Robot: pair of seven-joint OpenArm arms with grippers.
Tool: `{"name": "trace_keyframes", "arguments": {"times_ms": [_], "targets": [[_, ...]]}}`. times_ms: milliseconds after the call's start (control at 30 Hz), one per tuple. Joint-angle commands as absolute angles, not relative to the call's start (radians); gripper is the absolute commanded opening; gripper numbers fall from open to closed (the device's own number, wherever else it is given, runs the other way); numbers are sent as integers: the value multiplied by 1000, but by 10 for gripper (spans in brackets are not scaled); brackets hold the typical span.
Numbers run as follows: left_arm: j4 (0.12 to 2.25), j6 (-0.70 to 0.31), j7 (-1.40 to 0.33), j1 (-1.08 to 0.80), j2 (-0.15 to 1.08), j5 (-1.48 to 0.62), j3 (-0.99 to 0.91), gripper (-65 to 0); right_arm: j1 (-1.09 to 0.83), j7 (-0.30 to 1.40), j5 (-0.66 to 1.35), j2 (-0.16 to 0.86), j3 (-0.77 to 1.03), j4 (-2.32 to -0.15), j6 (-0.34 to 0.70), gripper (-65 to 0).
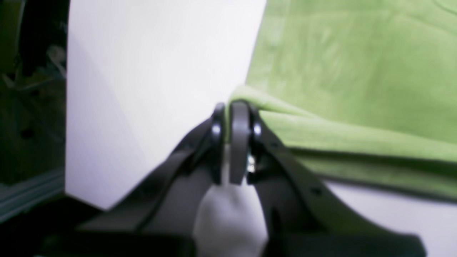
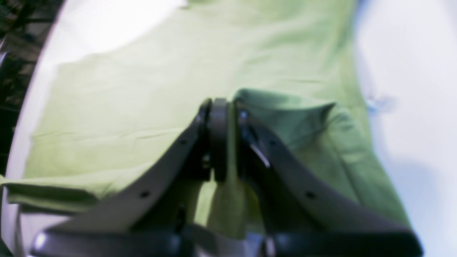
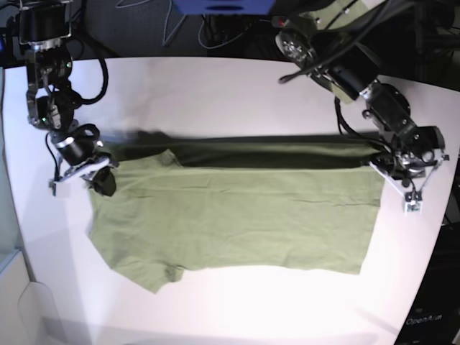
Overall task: Fold the T-shirt properly
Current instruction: 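Lift both shoulder corners and fold them over toward the hem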
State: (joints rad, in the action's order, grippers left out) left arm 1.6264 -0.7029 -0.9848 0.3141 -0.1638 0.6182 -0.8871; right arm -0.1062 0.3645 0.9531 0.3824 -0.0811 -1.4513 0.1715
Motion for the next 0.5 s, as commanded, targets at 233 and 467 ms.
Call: {"name": "trace_keyframes", "arguments": {"times_ms": [233,467], "targets": [[1583,-698,-967,401,-157,633,-880,-627,-22,340,969,397,-82,-1432,171,-624],[1523,-698,-960,420,-157,628,-880,-627,33,340,969,397,-84,-1368,173,-622]]}}
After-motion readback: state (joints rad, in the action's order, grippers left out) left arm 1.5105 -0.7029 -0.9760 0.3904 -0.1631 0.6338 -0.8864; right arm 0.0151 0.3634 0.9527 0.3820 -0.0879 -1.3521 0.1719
